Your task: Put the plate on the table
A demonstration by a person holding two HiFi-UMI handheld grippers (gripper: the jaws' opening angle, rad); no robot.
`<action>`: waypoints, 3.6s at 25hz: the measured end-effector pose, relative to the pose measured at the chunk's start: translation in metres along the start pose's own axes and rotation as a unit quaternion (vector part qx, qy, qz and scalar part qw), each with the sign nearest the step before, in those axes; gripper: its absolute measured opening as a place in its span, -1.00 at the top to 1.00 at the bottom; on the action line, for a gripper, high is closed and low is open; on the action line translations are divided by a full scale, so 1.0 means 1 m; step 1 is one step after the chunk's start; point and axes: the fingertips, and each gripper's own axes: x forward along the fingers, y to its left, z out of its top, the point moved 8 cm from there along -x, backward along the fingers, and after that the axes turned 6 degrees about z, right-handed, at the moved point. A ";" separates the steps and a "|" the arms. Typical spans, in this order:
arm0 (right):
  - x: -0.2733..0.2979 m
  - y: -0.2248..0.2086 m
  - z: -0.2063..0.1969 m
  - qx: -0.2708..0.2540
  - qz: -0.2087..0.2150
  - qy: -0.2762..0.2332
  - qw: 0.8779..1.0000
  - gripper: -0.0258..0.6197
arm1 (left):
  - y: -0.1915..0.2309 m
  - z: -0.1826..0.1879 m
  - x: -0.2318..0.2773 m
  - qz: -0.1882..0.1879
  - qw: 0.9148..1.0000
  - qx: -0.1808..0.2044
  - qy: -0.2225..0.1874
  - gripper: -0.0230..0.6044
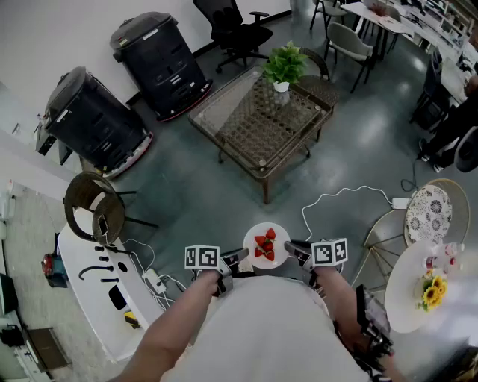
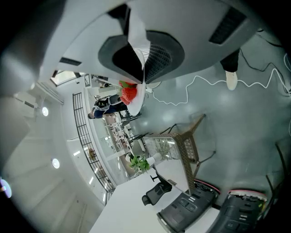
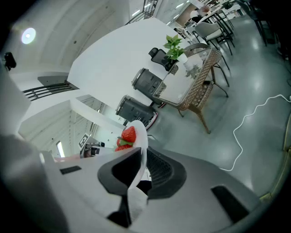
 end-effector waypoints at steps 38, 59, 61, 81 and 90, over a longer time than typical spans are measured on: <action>0.030 0.036 -0.031 -0.008 -0.024 -0.021 0.999 0.79 | 0.024 -0.008 -0.043 -0.019 1.000 0.017 0.005 0.88; 0.097 0.051 -0.018 -0.008 -0.052 -0.004 0.999 0.79 | 0.071 0.030 -0.076 -0.026 0.999 0.017 0.006 0.88; 0.108 0.056 -0.013 -0.011 -0.053 -0.003 0.999 0.79 | 0.076 0.039 -0.085 -0.029 0.999 0.019 0.003 0.88; 0.174 0.077 0.003 -0.025 -0.060 0.016 0.998 0.79 | 0.122 0.067 -0.126 -0.040 0.999 -0.006 -0.020 0.88; 0.189 0.040 0.037 -0.006 -0.046 0.022 0.999 0.79 | 0.125 0.104 -0.104 -0.016 1.000 -0.010 -0.020 0.88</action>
